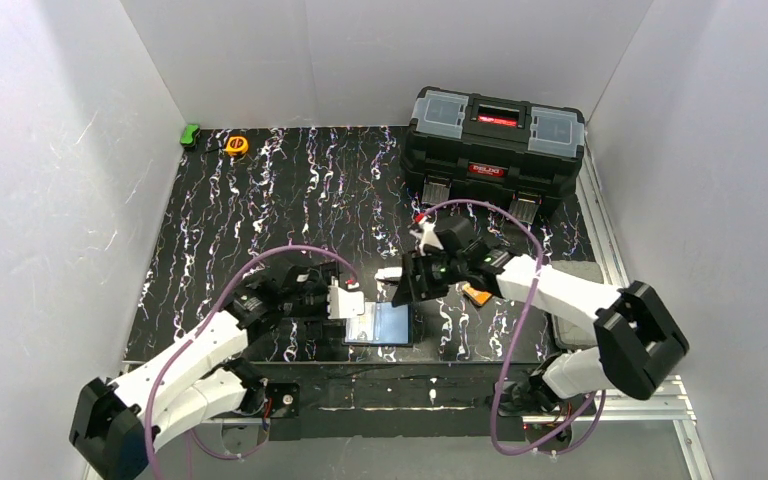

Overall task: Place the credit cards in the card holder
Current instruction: Insert the credit card into the card holder.

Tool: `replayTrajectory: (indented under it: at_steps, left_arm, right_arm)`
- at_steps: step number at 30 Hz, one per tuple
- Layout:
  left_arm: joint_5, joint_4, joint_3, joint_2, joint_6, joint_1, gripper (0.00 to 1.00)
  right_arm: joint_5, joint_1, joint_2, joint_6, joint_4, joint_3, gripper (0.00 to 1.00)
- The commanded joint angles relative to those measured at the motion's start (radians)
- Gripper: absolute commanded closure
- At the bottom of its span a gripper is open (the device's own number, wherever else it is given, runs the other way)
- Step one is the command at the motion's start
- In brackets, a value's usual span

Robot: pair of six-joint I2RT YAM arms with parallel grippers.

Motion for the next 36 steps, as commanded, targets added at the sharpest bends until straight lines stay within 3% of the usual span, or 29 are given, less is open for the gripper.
replayTrajectory:
  at_steps: [1,5,11,15,20,26,36]
  left_arm:
    - [-0.069,-0.174,0.08,-0.098,-0.004,0.0,0.02]
    - [-0.044,-0.158,0.15,-0.116,0.012,0.0,0.02]
    - [0.142,-0.141,0.488,0.236,-0.097,0.0,0.02]
    - [0.248,-0.032,0.532,0.382,-0.071,-0.001,0.02]
    - [0.307,0.204,0.512,0.499,-0.044,-0.006,0.02]
    - [0.348,0.213,0.565,0.601,0.005,-0.009,0.02]
    - [0.392,0.131,0.514,0.511,0.043,-0.01,0.02]
  right_arm:
    - [0.085,-0.087,-0.099,0.019,-0.069,-0.024,0.35]
    - [0.192,-0.15,-0.189,0.069,-0.152,-0.061,0.33]
    - [0.419,-0.202,-0.335,0.128,-0.312,-0.098,0.26]
    - [0.556,-0.28,-0.392,0.126,-0.419,-0.06,0.17]
    - [0.541,-0.444,-0.356,0.102,-0.44,-0.033,0.15]
    - [0.52,-0.592,-0.257,0.066,-0.344,-0.038,0.13]
    - [0.444,-0.682,0.0,0.017,-0.197,0.065,0.13]
